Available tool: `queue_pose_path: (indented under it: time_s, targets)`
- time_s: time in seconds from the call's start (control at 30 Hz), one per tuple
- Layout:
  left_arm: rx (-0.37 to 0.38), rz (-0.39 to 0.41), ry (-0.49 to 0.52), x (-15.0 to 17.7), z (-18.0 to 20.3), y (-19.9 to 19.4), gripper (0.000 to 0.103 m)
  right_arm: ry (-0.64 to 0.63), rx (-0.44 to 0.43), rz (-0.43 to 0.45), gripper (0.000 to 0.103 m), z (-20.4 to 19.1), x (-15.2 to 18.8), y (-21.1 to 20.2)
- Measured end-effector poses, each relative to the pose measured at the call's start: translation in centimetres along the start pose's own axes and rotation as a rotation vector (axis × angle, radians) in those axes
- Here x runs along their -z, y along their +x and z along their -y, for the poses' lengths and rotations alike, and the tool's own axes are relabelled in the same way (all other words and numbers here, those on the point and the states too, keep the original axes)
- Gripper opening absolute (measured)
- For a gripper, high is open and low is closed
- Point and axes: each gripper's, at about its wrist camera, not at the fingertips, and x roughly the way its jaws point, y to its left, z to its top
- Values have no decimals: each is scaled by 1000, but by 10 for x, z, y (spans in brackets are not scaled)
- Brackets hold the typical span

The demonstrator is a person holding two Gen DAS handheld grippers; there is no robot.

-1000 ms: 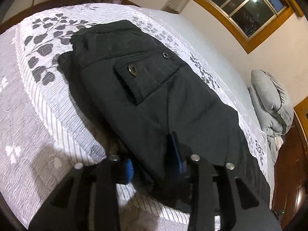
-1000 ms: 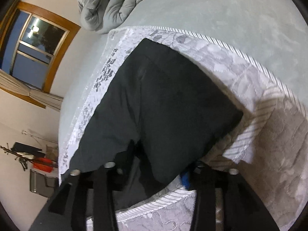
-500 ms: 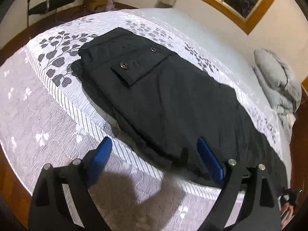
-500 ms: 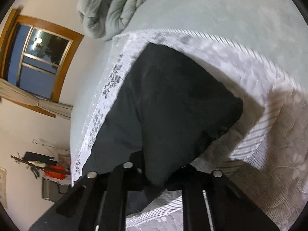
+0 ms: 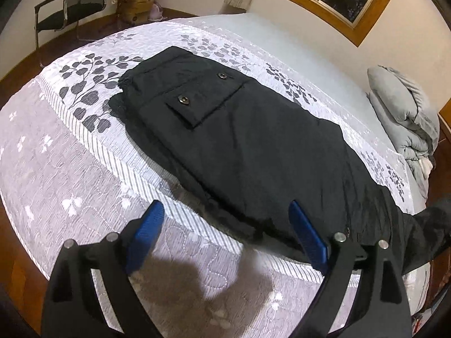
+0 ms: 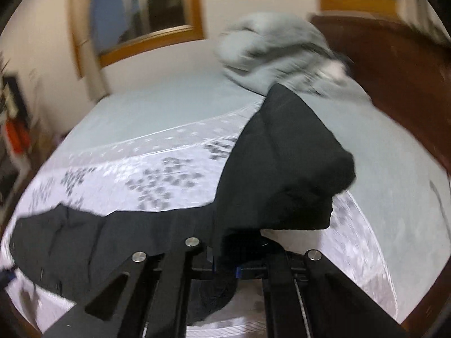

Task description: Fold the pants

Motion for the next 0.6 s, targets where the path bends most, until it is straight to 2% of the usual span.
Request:
queue_pose_path:
  time_s: [0.23,0.37,0.6]
  targets:
    - [18,-7,-29,1,-13,-4,89,-175,-90,-19,8,-97,-6,8]
    - [18,-2,-35,1,-18,-7,89,-273,-130,-54,8,-147,12,14]
    - [22,-2,-54,1,-25,-8,89,-400,-167,-127,8,-202,52,32]
